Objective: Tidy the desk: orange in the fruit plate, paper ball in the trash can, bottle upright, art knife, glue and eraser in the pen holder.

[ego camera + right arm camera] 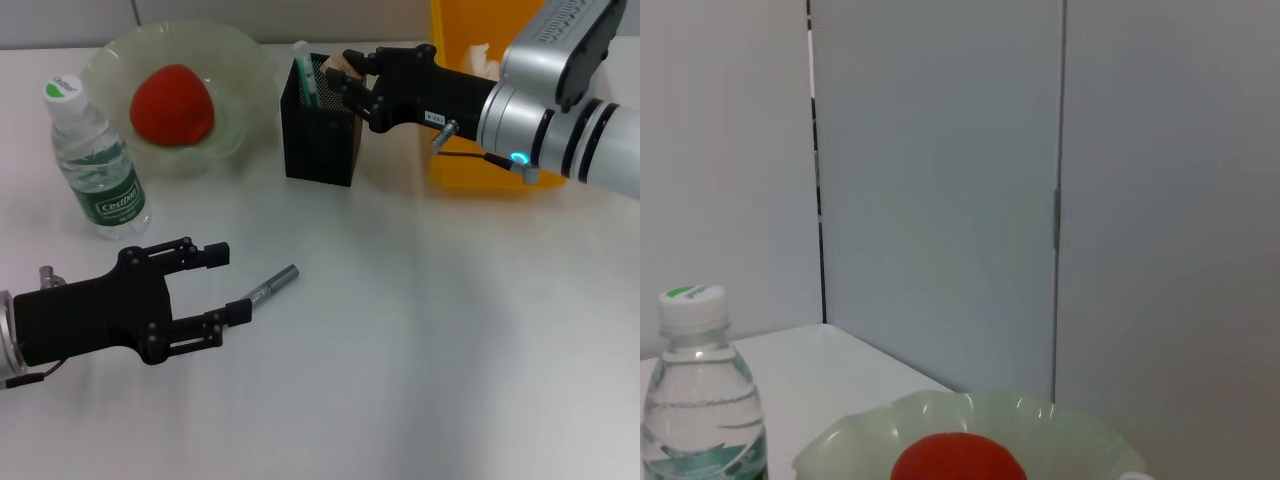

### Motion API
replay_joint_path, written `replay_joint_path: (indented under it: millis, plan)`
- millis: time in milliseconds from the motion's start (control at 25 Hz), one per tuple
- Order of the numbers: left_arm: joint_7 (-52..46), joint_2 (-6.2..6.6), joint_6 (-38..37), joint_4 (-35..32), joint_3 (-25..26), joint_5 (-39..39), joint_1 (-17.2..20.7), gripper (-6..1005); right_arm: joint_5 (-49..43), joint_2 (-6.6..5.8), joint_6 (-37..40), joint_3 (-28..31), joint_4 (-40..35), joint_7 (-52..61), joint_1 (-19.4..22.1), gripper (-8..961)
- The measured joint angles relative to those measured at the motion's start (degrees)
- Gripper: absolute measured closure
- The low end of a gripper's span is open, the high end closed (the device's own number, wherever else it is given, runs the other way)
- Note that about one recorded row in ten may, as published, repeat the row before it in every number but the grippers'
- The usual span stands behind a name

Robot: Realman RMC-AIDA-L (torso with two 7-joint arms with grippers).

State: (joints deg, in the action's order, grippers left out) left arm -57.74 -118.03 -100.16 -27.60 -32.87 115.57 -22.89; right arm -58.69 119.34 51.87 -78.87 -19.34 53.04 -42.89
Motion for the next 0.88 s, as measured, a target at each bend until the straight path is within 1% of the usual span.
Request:
replay_joint_path:
  millis: [240, 480, 720, 800, 880]
  plan:
    - [-0.01, 0.00, -0.11, 0.00, 0.00, 0.00, -0.13, 291, 0.28, 0.03, -0.28, 0.22, -0.23, 0.21, -0.25, 702]
    - [0.00, 0.00, -0.12, 0.00, 0.00, 0.01, -0.27, 292, -0.03, 0.06, -1.82, 0.02, 0.27, 1.55, -1.59, 703]
    - [-0.04, 0.00, -0.11, 0.00, 0.00, 0.01, -0.29, 292, 0.28, 0.09, -1.85, 0.25, 0.36, 1.63, -1.65, 703]
    - [-0.06, 0.00, -0.11, 0.00, 0.00, 0.01, -0.25, 292, 0.30, 0.10, -1.86, 0.39, 0.36, 1.63, -1.62, 545]
    - [-0.09, 0.00, -0.09, 0.00, 0.00, 0.01, -0.24, 292, 0.33, 0.11, -1.86, 0.47, 0.36, 1.64, -1.54, 474]
